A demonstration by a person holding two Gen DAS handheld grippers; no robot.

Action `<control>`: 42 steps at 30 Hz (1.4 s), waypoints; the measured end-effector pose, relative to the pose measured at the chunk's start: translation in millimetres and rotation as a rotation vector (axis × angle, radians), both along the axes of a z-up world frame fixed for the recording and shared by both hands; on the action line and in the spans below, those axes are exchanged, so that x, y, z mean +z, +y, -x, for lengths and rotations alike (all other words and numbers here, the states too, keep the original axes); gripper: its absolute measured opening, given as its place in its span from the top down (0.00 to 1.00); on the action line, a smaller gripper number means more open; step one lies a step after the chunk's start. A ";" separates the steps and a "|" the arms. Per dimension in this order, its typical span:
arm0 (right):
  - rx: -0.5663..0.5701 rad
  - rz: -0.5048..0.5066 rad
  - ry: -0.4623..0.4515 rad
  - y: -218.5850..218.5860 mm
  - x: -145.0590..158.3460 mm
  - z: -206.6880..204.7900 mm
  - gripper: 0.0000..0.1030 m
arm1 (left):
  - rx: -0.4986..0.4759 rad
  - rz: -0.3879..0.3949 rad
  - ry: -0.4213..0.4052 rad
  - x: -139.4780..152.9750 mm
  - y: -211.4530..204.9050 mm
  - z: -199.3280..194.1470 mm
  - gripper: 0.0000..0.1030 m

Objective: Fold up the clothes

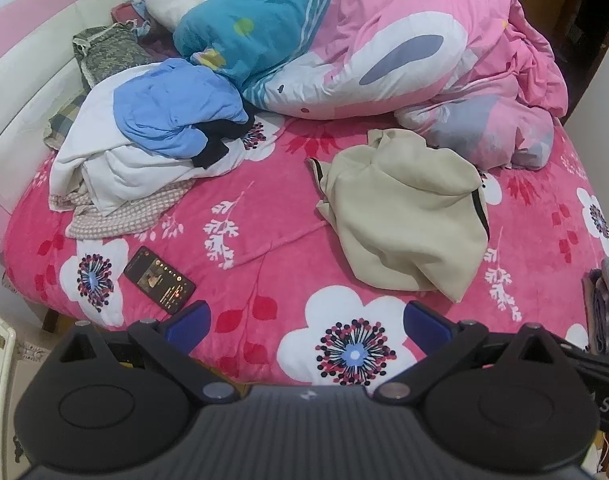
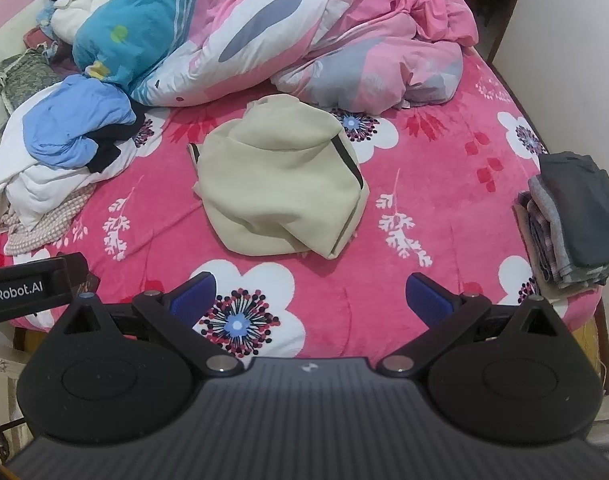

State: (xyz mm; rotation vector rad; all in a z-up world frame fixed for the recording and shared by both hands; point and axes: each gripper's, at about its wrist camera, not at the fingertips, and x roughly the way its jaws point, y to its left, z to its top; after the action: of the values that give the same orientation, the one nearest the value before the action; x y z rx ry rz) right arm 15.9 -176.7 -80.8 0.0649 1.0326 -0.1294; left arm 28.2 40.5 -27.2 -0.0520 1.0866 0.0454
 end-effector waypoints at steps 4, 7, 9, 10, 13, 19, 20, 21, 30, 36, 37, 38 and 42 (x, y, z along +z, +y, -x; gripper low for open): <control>-0.013 -0.009 -0.001 6.3 -4.0 -7.1 0.01 | -0.022 0.016 0.001 -5.2 6.6 -11.1 0.00; -0.026 -0.025 -0.003 10.0 -7.0 -14.2 0.01 | -0.036 0.020 -0.002 -9.1 13.0 -20.6 0.00; -0.039 -0.038 -0.008 12.5 -9.3 -19.7 0.01 | -0.041 0.020 -0.009 -11.5 18.1 -27.4 0.00; -0.044 -0.045 -0.013 13.9 -10.7 -22.3 0.01 | -0.043 0.018 -0.018 -12.6 20.9 -30.6 0.00; -0.044 -0.054 -0.037 18.0 -17.6 -26.8 0.01 | -0.050 0.008 -0.056 -17.1 28.2 -38.7 0.00; -0.027 -0.075 -0.011 20.4 -26.1 -46.4 0.01 | -0.053 0.045 -0.097 -24.2 35.8 -58.9 0.00; -0.021 -0.075 -0.009 20.5 -26.5 -49.6 0.01 | -0.051 0.071 -0.107 -25.0 36.7 -62.0 0.00; -0.013 -0.072 -0.011 20.3 -27.2 -51.5 0.01 | -0.048 0.107 -0.120 -25.9 38.5 -65.0 0.00; 0.172 -0.033 -0.102 -10.8 -42.8 -104.7 0.01 | 0.015 0.180 -0.153 -51.4 18.1 -110.6 0.00; 0.267 -0.069 -0.150 -49.7 -66.7 -178.6 0.01 | 0.155 0.149 -0.102 -87.7 11.4 -143.7 0.00; 0.282 -0.072 -0.142 -54.0 -72.3 -191.8 0.01 | 0.178 0.144 -0.100 -94.3 11.5 -149.0 0.01; 0.301 -0.075 -0.135 -57.3 -78.0 -205.8 0.01 | 0.201 0.139 -0.097 -101.0 11.5 -154.3 0.01; 0.374 -0.076 -0.142 -58.6 -101.6 -251.8 0.01 | 0.266 0.124 -0.097 -136.3 13.5 -173.4 0.05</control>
State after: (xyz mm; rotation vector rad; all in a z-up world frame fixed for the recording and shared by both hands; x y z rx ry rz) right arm 267.7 -235.3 -182.5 -0.0500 0.8920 0.2514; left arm 201.7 54.0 -163.5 -0.3070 0.9791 0.2130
